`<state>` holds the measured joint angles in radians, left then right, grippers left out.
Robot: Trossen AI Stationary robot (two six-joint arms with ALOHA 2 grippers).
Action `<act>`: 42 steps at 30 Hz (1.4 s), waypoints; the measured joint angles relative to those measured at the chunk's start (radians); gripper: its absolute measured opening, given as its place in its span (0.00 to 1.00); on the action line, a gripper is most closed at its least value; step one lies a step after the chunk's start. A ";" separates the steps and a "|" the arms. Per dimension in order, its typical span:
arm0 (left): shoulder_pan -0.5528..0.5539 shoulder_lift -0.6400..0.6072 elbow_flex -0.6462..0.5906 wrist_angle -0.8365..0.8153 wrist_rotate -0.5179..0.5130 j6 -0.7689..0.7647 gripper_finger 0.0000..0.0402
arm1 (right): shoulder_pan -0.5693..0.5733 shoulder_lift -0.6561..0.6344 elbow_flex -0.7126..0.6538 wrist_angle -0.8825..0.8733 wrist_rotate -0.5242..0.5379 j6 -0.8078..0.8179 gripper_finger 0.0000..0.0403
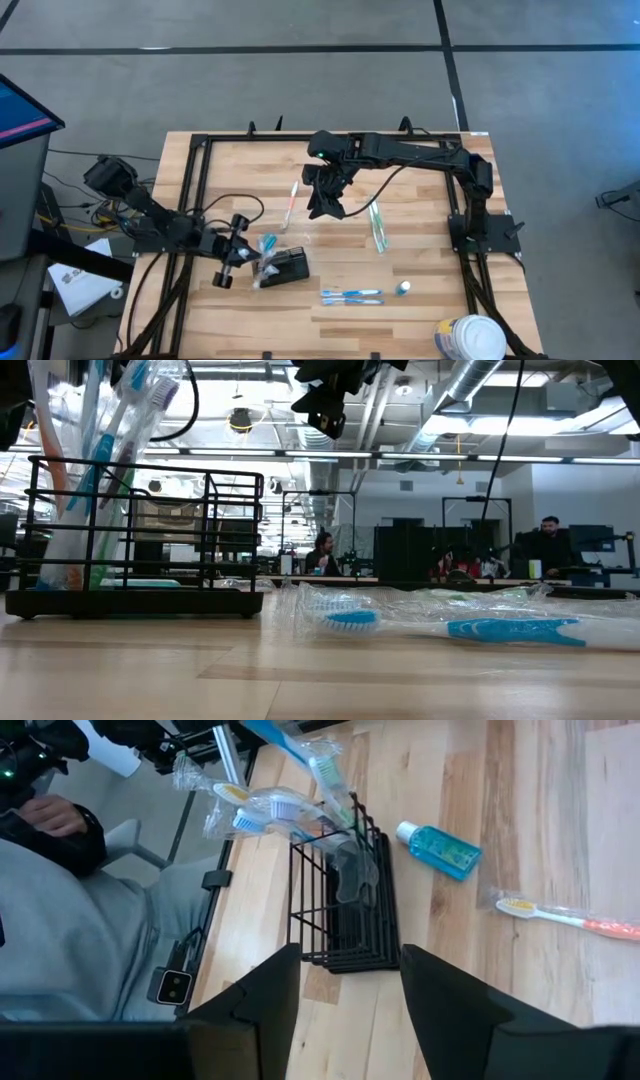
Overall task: Pick & Place toothbrushing station
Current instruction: Put the white blue toothbrush into the black toothbrush rack
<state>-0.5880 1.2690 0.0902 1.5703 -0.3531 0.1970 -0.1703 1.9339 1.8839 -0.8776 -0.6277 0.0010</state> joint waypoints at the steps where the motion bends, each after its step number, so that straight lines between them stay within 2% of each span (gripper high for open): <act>1: 0.000 0.003 0.000 0.000 0.000 0.000 0.00 | 0.000 0.000 0.000 0.000 0.000 0.000 0.41; 13: 0.006 0.030 0.001 0.001 0.011 0.000 0.01 | 0.000 0.000 0.000 0.003 0.000 0.000 0.40; 24: 0.043 0.149 0.050 0.000 0.010 -0.010 0.01 | 0.000 0.000 0.000 0.011 0.000 0.000 0.39; 42: 0.040 0.105 -0.032 0.001 0.003 -0.031 0.01 | 0.000 0.000 0.000 -0.012 0.000 -0.001 0.39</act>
<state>-0.5484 1.3740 0.0587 1.5718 -0.3504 0.1665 -0.1703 1.9339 1.8839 -0.8898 -0.6277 0.0002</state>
